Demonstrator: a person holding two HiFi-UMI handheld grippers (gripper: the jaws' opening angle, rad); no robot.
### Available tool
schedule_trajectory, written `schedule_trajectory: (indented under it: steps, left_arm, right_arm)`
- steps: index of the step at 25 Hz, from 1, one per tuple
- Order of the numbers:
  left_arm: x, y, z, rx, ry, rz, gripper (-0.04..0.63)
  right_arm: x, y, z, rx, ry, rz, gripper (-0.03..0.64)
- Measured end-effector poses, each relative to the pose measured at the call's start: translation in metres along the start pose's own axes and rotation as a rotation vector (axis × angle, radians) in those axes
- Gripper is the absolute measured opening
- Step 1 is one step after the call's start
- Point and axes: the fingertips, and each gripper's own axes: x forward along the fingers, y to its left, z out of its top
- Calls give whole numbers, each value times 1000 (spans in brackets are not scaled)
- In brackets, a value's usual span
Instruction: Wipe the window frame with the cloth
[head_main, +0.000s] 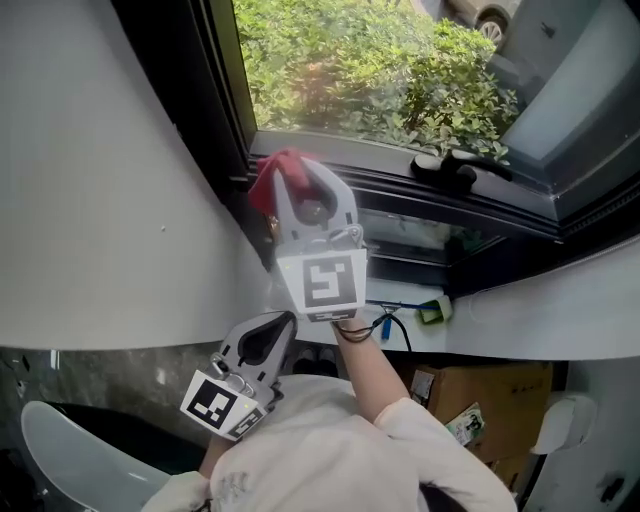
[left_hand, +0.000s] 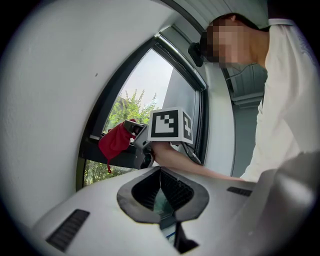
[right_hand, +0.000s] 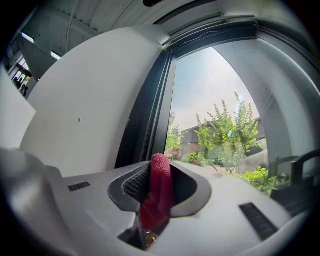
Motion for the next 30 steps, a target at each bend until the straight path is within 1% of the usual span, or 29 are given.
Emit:
schedule_trajectory:
  steps: [3,6,13,17,21,30]
  left_arm:
    - [-1,1,1,-1,-2,12,11]
    - [-1,2,2,1,-6,22,11]
    - [-1,5,1,1,-3,40,11]
    - [1,6,3,3,-9,45,11]
    - [2,4,2,4,-11,48,11]
    - [2,0,0,5,-8,54,11]
  right_arm:
    - [11,13,-6,-2,14,36,92]
    - [19,20,-13,2,22,52,92]
    - [26,10,-27,64,30,44,92]
    - [26,10,-29,49,14,46,92]
    - [23,9,-31,83,-4,48,92]
    - [15,8,-35,39,-5,63,92]
